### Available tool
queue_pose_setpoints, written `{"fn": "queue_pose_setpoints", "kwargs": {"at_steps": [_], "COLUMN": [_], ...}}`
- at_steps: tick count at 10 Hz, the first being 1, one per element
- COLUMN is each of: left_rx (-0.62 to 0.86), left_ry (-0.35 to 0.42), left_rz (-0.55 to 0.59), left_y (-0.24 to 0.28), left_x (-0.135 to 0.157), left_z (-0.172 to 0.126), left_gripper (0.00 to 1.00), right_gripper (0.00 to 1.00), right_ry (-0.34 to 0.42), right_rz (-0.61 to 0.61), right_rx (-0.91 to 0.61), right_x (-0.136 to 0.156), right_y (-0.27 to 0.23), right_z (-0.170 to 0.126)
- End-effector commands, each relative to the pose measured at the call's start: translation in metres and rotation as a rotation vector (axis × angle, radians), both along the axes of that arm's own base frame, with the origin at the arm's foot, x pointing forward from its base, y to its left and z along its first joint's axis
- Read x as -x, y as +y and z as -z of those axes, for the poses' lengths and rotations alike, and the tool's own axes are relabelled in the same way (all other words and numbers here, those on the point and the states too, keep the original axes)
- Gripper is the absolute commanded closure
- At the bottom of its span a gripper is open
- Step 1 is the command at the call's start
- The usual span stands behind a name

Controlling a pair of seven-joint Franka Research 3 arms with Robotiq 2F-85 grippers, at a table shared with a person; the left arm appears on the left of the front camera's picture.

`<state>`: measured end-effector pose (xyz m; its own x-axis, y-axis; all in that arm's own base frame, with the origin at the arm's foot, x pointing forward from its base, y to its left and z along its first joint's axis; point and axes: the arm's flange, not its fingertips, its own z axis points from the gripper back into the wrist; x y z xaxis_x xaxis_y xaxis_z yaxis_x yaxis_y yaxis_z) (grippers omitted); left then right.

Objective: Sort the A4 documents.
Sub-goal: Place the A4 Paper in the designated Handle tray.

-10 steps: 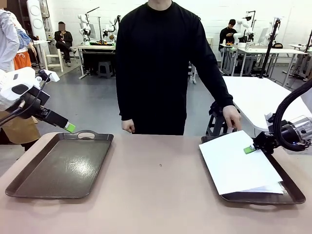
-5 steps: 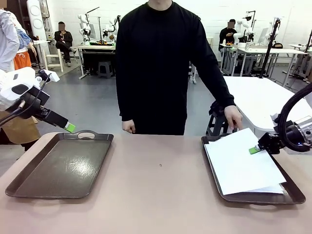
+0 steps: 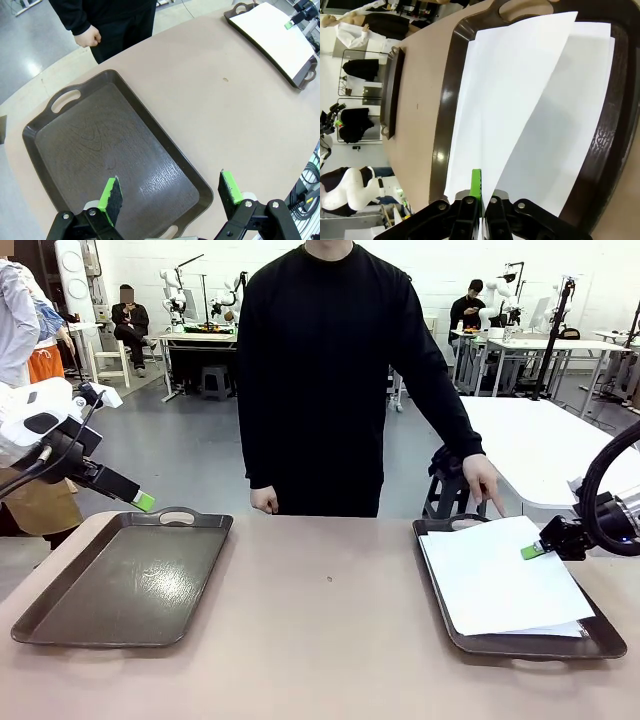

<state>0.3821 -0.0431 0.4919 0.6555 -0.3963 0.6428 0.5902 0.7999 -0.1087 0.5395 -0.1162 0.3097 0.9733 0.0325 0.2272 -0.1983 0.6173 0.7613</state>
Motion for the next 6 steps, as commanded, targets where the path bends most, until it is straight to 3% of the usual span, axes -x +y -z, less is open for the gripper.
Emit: {"fn": "queue_pose_setpoints", "kwargs": {"at_steps": [1, 4, 5, 6], "left_rx": [0.01, 0.01, 0.01, 0.01], "left_ry": [0.001, 0.001, 0.001, 0.001], "left_rz": [0.004, 0.004, 0.004, 0.004], "left_y": [0.0019, 0.0019, 0.0019, 0.0019], "left_x": [-0.0011, -0.0011, -0.0011, -0.0011], "left_z": [0.0014, 0.0014, 0.0014, 0.0014], "left_gripper": [0.0, 0.0, 0.0, 0.0], "right_gripper": [0.99, 0.99, 0.8, 0.8], "right_ry": [0.018, 0.009, 0.009, 0.005], "right_rz": [-0.002, -0.009, -0.006, -0.011], "right_rx": [0.036, 0.117, 0.122, 0.134], "right_x": [-0.0013, -0.0019, -0.0021, -0.0023], "right_y": [0.0086, 0.0132, 0.0133, 0.013], "right_z": [-0.001, -0.0021, -0.0038, -0.0066]}}
